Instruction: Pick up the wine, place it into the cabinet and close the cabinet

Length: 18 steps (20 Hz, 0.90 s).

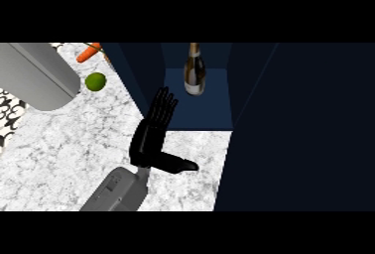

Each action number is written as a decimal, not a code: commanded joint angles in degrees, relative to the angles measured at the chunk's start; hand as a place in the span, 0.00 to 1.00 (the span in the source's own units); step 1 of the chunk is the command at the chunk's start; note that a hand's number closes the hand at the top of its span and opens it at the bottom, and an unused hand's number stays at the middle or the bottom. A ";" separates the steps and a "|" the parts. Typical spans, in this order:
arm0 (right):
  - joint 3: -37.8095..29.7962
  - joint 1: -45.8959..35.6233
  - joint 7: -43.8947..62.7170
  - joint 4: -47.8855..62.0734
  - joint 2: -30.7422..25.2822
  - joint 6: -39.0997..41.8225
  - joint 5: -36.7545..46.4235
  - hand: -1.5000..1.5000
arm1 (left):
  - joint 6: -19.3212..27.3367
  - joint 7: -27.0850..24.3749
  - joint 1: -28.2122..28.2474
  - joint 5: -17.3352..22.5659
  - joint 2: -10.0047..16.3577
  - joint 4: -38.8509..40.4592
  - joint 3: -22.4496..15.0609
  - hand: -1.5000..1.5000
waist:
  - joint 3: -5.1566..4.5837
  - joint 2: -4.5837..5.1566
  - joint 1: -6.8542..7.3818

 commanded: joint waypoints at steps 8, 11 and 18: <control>1.54 2.41 6.60 -14.96 -5.44 4.39 -1.70 0.00 | -3.40 -1.47 16.39 0.65 6.03 -14.91 -0.97 0.00 | -0.04 0.35 -0.91; 1.74 1.33 5.35 -13.15 -5.28 7.01 -6.08 0.00 | -3.66 0.69 16.83 2.15 9.51 -18.69 2.11 0.00 | 0.03 0.35 -0.71; 9.11 -0.87 4.25 -11.74 -10.68 16.73 -3.70 1.00 | -7.40 -0.26 19.46 3.62 15.52 -21.60 7.29 0.00 | -0.03 0.43 -0.57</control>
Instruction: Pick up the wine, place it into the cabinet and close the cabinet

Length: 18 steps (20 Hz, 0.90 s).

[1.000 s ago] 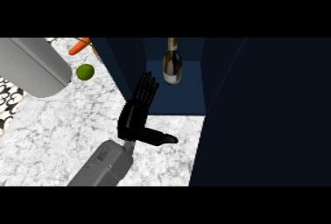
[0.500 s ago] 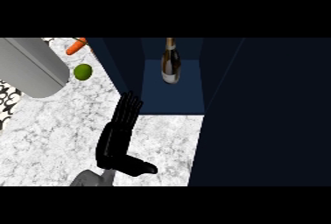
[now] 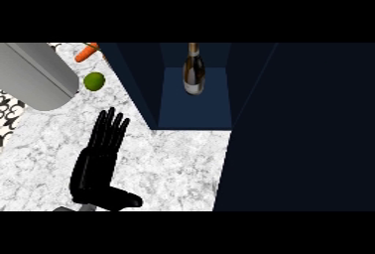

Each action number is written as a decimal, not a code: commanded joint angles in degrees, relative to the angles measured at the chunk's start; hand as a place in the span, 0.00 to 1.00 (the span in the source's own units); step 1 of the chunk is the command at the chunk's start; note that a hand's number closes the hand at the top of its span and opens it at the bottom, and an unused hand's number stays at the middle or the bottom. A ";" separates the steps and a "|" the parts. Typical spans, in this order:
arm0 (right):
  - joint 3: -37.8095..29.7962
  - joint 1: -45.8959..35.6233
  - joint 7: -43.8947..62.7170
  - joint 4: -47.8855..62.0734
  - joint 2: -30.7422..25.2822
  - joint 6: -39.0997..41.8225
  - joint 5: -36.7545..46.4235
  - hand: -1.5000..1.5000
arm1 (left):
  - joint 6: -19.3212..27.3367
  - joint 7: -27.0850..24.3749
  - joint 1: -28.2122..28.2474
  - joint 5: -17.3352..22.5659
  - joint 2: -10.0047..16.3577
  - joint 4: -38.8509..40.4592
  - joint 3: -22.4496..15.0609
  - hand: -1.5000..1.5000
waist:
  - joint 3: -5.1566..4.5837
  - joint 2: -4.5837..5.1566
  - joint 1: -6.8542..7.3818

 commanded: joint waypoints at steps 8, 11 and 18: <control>6.37 0.59 4.95 -13.22 -1.63 4.06 -2.50 1.00 | -8.66 0.27 5.15 6.36 9.87 -2.09 11.16 0.00 | -0.07 0.20 -0.18; 8.94 -3.78 8.86 -13.07 1.16 2.92 -0.38 1.00 | -11.01 -3.07 5.34 5.19 9.14 1.66 12.01 0.00 | -0.18 0.35 -0.18; 13.76 -10.54 13.51 -9.04 5.78 2.74 1.28 1.00 | -13.30 2.27 5.90 9.20 14.04 -2.01 16.02 0.00 | -0.17 0.35 0.49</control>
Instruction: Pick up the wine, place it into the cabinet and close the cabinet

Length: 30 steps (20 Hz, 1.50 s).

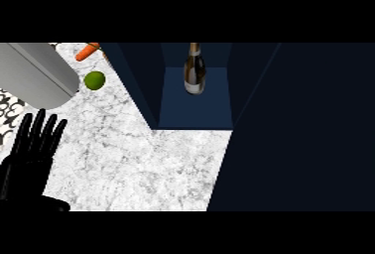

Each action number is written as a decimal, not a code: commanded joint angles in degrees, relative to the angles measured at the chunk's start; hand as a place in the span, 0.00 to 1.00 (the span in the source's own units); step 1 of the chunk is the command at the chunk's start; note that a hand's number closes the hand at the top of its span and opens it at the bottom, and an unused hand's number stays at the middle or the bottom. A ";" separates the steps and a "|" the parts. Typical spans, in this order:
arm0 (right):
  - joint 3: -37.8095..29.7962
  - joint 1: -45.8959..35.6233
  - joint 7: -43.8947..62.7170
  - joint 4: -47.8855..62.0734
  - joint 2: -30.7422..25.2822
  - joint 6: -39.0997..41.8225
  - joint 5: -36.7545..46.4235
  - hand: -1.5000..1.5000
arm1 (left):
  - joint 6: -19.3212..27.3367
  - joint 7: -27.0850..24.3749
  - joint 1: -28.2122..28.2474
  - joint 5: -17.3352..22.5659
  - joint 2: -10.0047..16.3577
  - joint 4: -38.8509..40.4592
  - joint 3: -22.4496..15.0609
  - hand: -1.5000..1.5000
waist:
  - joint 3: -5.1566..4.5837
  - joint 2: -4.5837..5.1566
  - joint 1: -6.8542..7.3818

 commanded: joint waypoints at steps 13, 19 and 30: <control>4.74 -17.86 15.10 -1.85 14.92 -0.90 -4.49 1.00 | -6.22 3.23 -1.17 4.18 4.44 1.03 4.48 0.00 | -0.22 0.57 2.78; 5.46 -27.09 19.94 6.70 24.08 -3.16 -3.99 1.00 | -8.47 2.82 0.73 4.51 5.05 1.30 5.11 0.00 | -0.21 0.22 4.27; -2.31 -66.60 31.37 35.13 40.57 -15.50 -6.29 1.00 | -9.90 2.84 1.43 4.11 5.21 3.96 7.81 0.00 | 0.09 0.23 2.23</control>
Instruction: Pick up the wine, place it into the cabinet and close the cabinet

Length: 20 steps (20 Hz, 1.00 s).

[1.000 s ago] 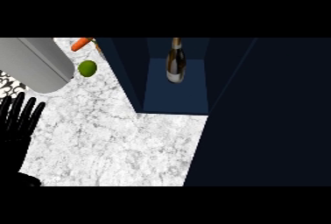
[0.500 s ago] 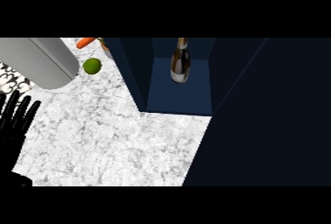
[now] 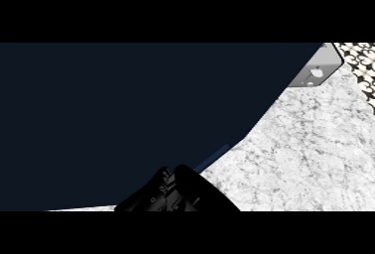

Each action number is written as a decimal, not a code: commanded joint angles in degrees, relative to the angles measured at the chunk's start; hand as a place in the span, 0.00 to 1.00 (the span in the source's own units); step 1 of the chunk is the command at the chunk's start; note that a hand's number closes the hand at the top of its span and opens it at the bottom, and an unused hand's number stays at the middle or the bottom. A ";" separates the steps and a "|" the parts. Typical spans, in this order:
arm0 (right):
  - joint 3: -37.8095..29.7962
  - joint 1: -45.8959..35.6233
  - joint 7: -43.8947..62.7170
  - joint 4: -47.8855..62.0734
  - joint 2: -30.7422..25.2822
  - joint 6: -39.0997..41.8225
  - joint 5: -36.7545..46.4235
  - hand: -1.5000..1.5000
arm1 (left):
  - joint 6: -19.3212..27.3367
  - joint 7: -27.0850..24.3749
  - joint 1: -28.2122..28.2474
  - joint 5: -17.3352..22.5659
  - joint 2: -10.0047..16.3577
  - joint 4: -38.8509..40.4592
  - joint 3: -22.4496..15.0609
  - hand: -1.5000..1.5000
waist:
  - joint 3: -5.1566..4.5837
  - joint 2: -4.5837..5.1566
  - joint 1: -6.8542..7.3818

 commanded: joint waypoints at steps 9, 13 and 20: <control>-8.10 -22.17 -8.68 28.36 3.45 -7.42 -14.32 1.00 | -2.46 -0.13 1.51 -0.99 -0.69 1.46 4.76 0.00 | 0.22 0.02 -1.31; -11.69 -16.38 -12.05 29.78 3.47 -1.18 -15.48 1.00 | -2.03 2.54 -0.02 -0.71 -1.89 1.73 4.94 0.00 | 0.26 -0.01 -2.21; -15.41 -13.80 -17.76 37.92 3.46 2.35 -15.33 1.00 | -3.92 3.90 -3.59 -1.44 -1.74 5.12 7.58 0.00 | 0.25 0.02 -2.44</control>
